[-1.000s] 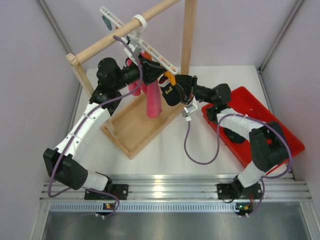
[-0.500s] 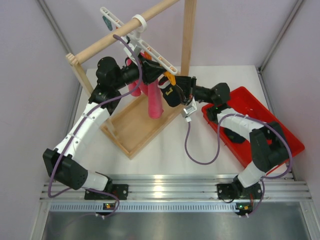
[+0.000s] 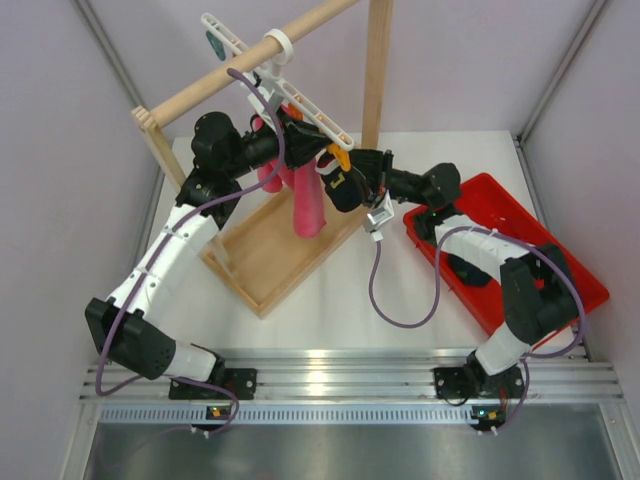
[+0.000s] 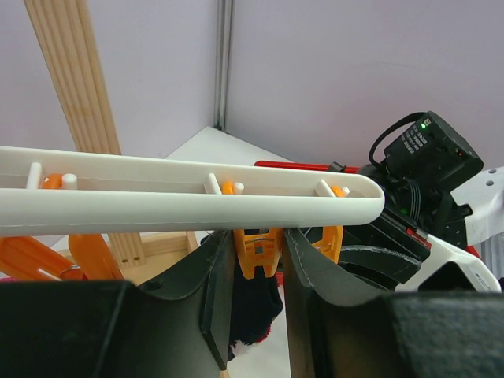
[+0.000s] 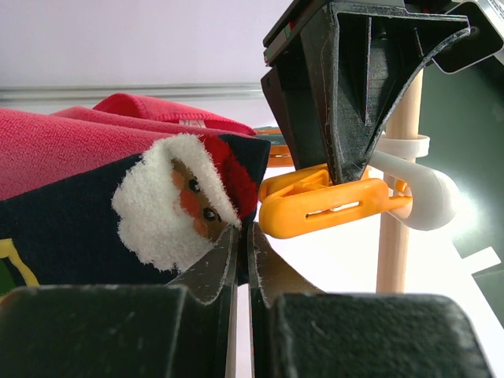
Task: Clip the socks to the hanger
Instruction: Clamp the sock onto the hanger.
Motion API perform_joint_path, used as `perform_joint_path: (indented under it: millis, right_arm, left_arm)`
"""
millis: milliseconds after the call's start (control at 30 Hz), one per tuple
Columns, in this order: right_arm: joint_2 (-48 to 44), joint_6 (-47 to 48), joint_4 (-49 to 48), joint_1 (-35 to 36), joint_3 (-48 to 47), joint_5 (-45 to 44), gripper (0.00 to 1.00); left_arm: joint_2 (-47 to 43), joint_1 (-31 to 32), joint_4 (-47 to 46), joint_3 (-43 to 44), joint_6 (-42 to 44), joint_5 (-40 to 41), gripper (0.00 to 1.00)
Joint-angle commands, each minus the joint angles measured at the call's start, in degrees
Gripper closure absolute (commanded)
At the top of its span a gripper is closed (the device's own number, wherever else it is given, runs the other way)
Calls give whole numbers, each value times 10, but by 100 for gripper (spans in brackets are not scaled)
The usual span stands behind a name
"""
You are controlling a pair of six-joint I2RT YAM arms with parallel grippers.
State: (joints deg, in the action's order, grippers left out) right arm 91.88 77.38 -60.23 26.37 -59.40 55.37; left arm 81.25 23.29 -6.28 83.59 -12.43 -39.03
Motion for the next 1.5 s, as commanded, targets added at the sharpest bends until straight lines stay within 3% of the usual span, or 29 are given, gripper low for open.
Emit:
perform_joint_path:
  millis: [0,1467]
  right_arm:
    - [-29,-14,-20,-8,-16,20,100]
    - [-34,35,85,-17,-56,43,100]
  left_arm:
    - [17,17,137,-13,1,-89,100]
    - [33,16,216,15,45,-120,100]
